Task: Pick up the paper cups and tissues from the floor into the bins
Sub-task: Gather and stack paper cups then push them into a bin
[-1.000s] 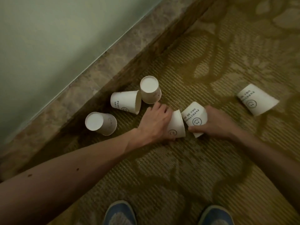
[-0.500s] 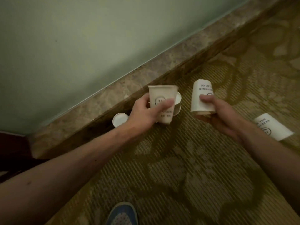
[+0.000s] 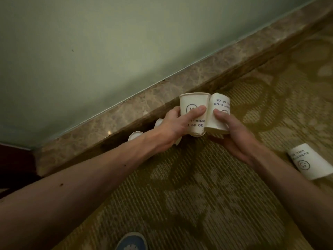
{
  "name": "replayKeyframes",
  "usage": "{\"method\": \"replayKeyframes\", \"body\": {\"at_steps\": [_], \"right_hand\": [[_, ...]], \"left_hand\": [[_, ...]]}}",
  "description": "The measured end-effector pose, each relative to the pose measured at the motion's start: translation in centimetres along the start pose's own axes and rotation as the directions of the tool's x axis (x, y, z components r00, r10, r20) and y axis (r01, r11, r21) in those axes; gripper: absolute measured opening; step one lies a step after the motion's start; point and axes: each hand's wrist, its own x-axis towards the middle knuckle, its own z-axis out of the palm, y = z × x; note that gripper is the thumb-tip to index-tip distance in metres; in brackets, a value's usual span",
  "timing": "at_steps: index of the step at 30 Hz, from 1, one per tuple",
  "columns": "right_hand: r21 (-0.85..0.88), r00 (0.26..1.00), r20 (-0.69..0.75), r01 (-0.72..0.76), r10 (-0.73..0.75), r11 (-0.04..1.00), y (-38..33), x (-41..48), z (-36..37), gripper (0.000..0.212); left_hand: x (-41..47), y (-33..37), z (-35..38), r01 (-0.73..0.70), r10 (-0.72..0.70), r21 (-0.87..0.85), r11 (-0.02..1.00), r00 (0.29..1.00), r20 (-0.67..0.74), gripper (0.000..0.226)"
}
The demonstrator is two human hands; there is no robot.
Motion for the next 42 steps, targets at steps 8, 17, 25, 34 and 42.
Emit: {"method": "replayKeyframes", "body": {"at_steps": [8, 17, 25, 34, 42], "right_hand": [[-0.022, 0.97, 0.235, 0.062, -0.055, 0.998, -8.6, -4.3, 6.3, 0.047], [-0.143, 0.73, 0.684, 0.15, -0.012, 0.978, -11.7, -5.7, 19.8, 0.056], [-0.191, 0.623, 0.782, 0.186, 0.035, 0.964, -8.8, -11.2, 32.4, 0.055], [-0.306, 0.508, 0.859, 0.412, 0.063, 0.858, 0.4, -20.2, 50.9, 0.082], [-0.493, 0.515, 0.839, 0.583, 0.175, 0.646, 14.0, -23.1, 62.6, 0.086]], "left_hand": [[-7.7, 9.3, -1.5, -0.242, 0.262, 0.18, 0.953, 0.96, -0.096, 0.067], [-23.2, 15.0, -9.4, -0.353, 0.439, 0.272, 0.895, 0.803, -0.403, 0.062], [-38.1, 12.8, -15.4, -0.374, 0.505, 0.341, 0.862, 0.594, -0.626, 0.048], [-55.4, 5.1, -26.7, -0.362, 0.511, 0.394, 0.845, 0.328, -0.795, 0.073], [-61.0, -6.5, -36.8, -0.365, 0.325, 0.256, 0.895, 0.14, -0.935, 0.116]]}}
